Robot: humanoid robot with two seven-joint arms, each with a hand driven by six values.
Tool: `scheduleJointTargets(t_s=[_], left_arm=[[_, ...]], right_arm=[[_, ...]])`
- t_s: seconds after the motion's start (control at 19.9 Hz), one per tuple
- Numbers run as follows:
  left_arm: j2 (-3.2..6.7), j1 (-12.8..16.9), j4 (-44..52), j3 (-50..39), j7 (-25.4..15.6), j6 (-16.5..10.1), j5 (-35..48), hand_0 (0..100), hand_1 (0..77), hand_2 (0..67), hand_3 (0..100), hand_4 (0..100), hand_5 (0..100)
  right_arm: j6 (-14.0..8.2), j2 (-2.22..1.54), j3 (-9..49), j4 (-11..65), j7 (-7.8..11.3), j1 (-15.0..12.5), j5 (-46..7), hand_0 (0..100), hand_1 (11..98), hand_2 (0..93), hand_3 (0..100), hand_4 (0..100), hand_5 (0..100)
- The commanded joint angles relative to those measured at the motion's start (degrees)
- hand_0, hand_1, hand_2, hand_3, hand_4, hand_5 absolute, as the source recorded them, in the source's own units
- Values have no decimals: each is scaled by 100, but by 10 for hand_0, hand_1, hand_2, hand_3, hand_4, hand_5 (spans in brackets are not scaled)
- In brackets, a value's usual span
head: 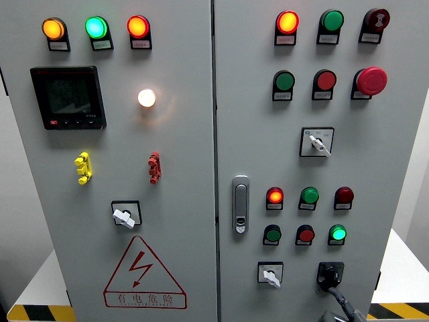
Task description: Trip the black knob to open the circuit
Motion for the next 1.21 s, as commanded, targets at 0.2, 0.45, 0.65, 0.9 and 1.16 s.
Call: scheduleJointTargets(t_s=[0.2, 0.45, 0.65, 0.9, 1.16], left_arm=[[-4, -6, 0, 0, 0, 0, 0, 0, 30, 130, 212, 65, 15], [5, -6, 0, 0, 0, 0, 0, 0, 30, 130, 212, 65, 15], [5, -6, 0, 0, 0, 0, 0, 0, 30, 130, 212, 65, 15], [5, -6, 0, 0, 0, 0, 0, 0, 30, 130, 212, 66, 15], [5, -6, 0, 0, 0, 0, 0, 0, 30, 130, 212, 66, 15]], right_arm=[[-6, 8, 58, -64, -6, -10, 0, 1000, 874, 4, 855, 929, 1000], [-6, 8, 67, -64, -6, -19, 0, 1000, 873, 4, 856, 929, 1000], [-6, 8, 138, -64, 3, -19, 0, 1000, 871, 4, 856, 928, 1000], [-6, -10, 155, -47, 3, -28, -8, 1000, 870, 4, 856, 929, 1000], [2, -62, 304, -20, 3, -54, -8, 1000, 865, 4, 855, 929, 1000]])
